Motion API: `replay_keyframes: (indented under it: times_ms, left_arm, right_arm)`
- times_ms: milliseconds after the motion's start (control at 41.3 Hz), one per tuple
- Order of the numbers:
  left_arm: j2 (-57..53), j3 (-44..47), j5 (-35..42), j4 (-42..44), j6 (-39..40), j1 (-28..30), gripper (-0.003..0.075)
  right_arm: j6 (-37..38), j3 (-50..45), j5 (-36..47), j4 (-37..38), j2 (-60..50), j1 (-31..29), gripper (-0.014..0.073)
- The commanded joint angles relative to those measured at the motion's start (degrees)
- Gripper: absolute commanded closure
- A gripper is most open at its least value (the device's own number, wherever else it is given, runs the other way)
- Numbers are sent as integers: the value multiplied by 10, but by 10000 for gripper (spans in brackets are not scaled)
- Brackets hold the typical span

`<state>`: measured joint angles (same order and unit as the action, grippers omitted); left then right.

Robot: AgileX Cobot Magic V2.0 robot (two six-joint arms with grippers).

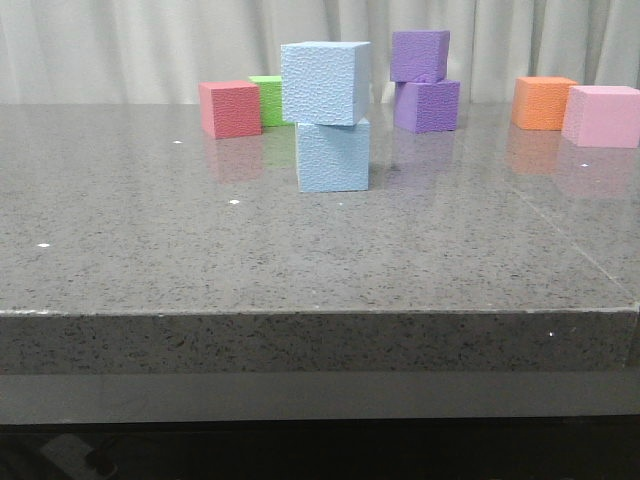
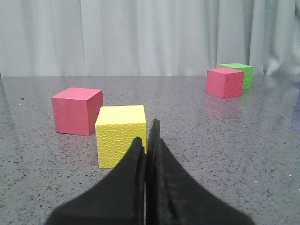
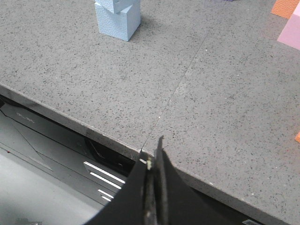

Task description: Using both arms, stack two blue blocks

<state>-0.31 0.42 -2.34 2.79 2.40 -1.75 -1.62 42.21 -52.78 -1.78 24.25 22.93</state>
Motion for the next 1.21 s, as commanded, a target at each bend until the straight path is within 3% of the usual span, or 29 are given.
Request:
replay_keyframes:
  times_ms: [0, 388, 485, 557, 727, 945, 1017, 1066, 1187]
  left_arm:
    - [-10, 1, 50, -5, 6, 0, 741]
    - [-10, 1, 50, -5, 6, 0, 741]
    - [-9, 1, 50, -5, 6, 0, 741]
    - [-9, 1, 50, -5, 6, 0, 741]
    - [-9, 1, 50, -5, 6, 0, 741]
    - [-9, 1, 50, -5, 6, 0, 741]
    - [-9, 1, 50, -5, 6, 0, 741]
    - [-9, 1, 50, -5, 6, 0, 741]
    - [-9, 1, 50, -5, 6, 0, 741]
  right_arm:
    - [-6, 13, 39, 6, 3, -3, 661]
    - [-6, 10, 40, 6, -2, -3, 661]
    - [-9, -11, 60, 22, -17, -36, 661]
    - [-9, -51, 116, 23, -38, -76, 661]
    - [-9, -201, 335, 22, -108, -154, 661]
    - [-9, -398, 586, 18, -208, -185, 661]
    - [-9, -438, 623, 11, -233, -190, 661]
    - [-9, -429, 590, 7, -244, -194, 661]
    - [-9, -433, 594, 6, -261, -208, 661]
